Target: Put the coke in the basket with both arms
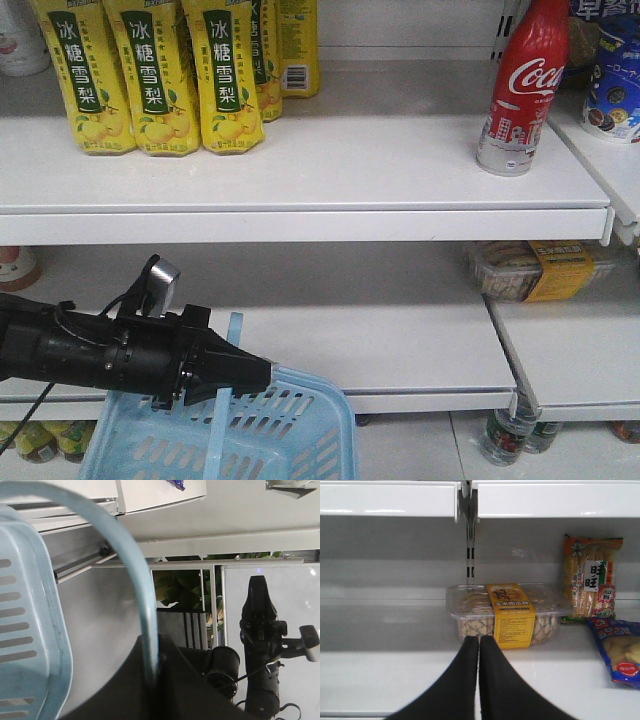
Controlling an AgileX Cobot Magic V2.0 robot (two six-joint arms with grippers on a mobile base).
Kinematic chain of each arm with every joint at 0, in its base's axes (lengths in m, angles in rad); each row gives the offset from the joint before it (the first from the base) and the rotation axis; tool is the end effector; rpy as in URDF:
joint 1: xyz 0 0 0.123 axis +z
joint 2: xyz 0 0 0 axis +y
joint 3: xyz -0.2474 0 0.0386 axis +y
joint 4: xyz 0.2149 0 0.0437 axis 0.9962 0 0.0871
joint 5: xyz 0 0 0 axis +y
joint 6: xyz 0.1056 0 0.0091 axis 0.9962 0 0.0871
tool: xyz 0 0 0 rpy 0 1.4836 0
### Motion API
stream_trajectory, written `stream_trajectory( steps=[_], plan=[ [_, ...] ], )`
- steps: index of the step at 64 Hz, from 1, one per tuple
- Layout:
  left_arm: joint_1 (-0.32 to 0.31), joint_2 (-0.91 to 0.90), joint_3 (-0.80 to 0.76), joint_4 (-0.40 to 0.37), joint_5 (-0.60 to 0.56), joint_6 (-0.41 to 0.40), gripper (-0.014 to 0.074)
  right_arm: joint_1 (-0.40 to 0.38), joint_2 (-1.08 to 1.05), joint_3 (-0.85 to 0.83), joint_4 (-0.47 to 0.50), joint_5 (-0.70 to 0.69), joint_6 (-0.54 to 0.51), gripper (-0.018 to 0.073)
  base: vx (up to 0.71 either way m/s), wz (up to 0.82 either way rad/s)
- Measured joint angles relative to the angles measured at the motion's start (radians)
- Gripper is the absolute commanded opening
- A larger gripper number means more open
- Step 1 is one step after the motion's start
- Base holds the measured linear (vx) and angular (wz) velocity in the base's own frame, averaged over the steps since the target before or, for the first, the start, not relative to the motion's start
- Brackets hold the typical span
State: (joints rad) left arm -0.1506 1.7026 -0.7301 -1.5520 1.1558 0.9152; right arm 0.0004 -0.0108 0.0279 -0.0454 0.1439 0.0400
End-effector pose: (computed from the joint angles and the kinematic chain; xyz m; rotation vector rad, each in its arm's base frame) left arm 0.2361 -0.1340 0.1761 -0.0382 2.4710 -1.7603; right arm 0.0735 -0.0007 0.1910 0.0006 1.6445 -0.0088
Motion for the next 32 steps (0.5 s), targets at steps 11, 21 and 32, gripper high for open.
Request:
stream_trajectory(
  steps=[11,21,32],
  plan=[
    [0.000,0.000,0.000,0.000,0.000,-0.001,-0.0006,0.000,0.000,0.000,0.000,0.000,0.000,-0.0009,0.00,0.00],
    [0.000,0.000,0.000,0.000,0.000,-0.002,-0.0006,0.000,0.000,0.000,0.000,0.000,0.000,-0.0009,0.00,0.00],
    [0.000,0.000,0.000,0.000,0.000,-0.002,-0.0006,0.000,0.000,0.000,0.000,0.000,0.000,-0.0009,0.00,0.00]
  ],
)
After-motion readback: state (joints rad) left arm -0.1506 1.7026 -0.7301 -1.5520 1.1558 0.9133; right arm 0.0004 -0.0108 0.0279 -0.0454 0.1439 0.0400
